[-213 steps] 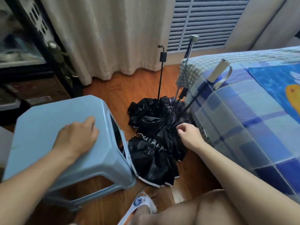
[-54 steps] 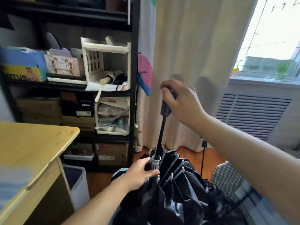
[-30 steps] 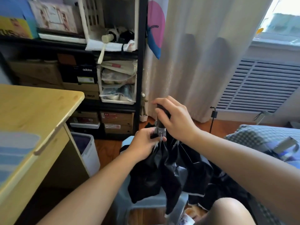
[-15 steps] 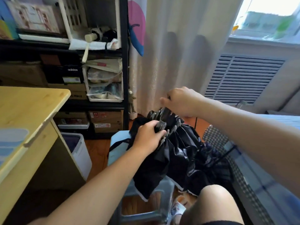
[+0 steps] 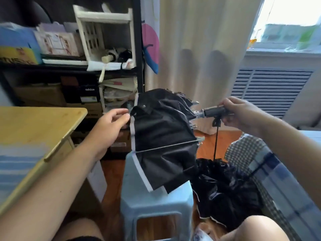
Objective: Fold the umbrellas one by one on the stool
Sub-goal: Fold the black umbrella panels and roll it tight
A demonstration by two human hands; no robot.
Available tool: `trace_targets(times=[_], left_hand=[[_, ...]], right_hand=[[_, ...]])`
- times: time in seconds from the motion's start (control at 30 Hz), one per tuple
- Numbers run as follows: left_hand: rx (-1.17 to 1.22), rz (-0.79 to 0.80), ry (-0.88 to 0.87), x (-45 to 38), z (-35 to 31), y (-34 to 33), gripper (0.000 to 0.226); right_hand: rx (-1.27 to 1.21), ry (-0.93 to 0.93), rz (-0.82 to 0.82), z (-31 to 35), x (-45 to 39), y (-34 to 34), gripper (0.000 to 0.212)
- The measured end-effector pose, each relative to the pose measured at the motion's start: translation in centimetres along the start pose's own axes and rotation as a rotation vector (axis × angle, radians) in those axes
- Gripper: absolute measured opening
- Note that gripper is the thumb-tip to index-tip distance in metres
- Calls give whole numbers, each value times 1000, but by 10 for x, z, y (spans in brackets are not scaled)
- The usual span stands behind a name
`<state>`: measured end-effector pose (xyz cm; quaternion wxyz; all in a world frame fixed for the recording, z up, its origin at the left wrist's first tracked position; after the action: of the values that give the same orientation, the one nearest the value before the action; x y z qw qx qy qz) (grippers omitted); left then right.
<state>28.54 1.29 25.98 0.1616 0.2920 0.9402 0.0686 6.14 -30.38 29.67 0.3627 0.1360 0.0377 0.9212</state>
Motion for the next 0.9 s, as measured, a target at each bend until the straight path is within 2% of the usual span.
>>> trace_targets(times=[0.1, 0.3, 0.37, 0.47, 0.57, 0.63, 0.7, 0.77, 0.83, 0.9], left_hand=[[138, 43, 173, 22, 31, -15, 20], [101, 7, 382, 82, 142, -51, 17], [24, -9, 388, 93, 167, -57, 16], [-108, -4, 325, 94, 168, -57, 15], [-304, 136, 216, 90, 151, -60, 10], [-330, 206, 218, 92, 149, -63, 20], [-348, 198, 236, 92, 151, -66, 30], [-396, 107, 256, 91, 154, -64, 30], [-465, 9, 302, 96, 154, -57, 29], [-501, 16, 389, 103, 156, -52, 36]], right_hand=[[-123, -121, 35, -64, -17, -11, 19], [-217, -451, -41, -240, -36, -39, 16], [-264, -476, -36, -258, -40, -38, 19], [-383, -461, -52, -254, -45, -31, 21], [-357, -485, -100, -258, -49, -32, 19], [-348, -491, -111, -262, -54, -36, 14], [-312, -492, -118, -260, -59, -39, 17], [-192, -500, -142, -263, -66, -40, 21], [50, -505, -167, -261, -66, -41, 28], [371, -475, -268, -252, -63, -35, 50]])
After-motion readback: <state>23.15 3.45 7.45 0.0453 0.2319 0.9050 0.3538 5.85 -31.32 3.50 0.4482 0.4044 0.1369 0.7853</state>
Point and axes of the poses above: each hand's wrist, its own x-axis away from the middle knuckle, its own y-axis out of the back of the hand, z = x × y, the point moved 4 cm from there along -x, towards the middle knuckle, and after that the axes turned 11 degrees about -y, right-handed, at the moved point
